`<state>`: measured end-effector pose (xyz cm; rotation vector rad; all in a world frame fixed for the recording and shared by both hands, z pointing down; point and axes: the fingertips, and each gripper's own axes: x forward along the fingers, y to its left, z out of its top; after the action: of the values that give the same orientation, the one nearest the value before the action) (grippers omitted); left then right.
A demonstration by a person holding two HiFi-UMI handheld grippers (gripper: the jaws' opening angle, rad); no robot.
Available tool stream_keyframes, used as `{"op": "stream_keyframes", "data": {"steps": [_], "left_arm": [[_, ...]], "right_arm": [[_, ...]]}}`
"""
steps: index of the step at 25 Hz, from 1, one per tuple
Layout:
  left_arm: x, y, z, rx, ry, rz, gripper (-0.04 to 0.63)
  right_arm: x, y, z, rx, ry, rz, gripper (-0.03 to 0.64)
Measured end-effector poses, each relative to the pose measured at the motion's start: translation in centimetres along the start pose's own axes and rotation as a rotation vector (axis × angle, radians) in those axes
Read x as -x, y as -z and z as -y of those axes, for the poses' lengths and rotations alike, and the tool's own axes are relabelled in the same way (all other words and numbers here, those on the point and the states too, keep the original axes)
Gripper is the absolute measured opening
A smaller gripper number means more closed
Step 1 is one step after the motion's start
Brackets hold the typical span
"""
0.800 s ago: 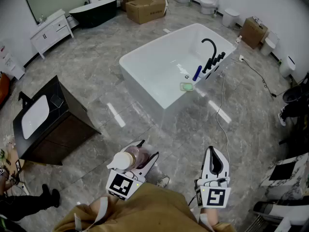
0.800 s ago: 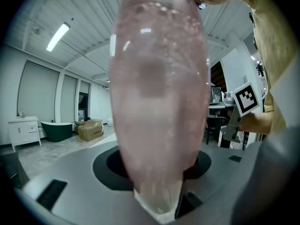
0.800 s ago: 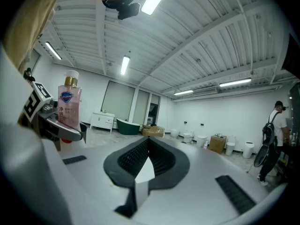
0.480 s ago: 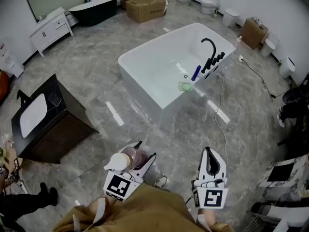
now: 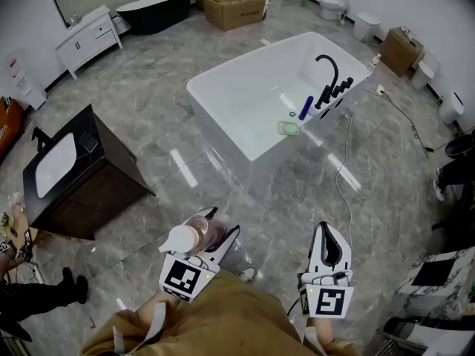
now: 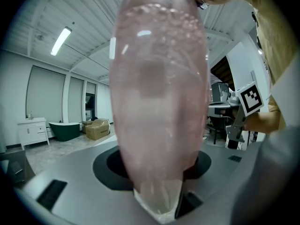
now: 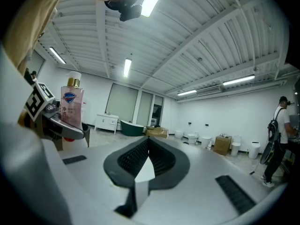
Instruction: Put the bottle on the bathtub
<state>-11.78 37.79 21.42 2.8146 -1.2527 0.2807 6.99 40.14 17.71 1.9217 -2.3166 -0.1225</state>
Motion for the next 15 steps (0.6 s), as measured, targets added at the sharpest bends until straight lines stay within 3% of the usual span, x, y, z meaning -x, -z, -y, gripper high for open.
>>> {"op": "stream_keyframes", "data": {"steps": [10, 15], "left_arm": [[-1.8, 0.7, -0.8, -0.008, -0.036, -0.005, 0.242], [-5.1, 2.0, -2.0, -0.011, 0.007, -0.001, 0.242]], "right_arm": [[-0.9, 0.7, 1.7, 0.002, -0.009, 0.01, 0.005], [-2.5, 1.5, 3.4, 0.02, 0.036, -0.016, 0.005]]}}
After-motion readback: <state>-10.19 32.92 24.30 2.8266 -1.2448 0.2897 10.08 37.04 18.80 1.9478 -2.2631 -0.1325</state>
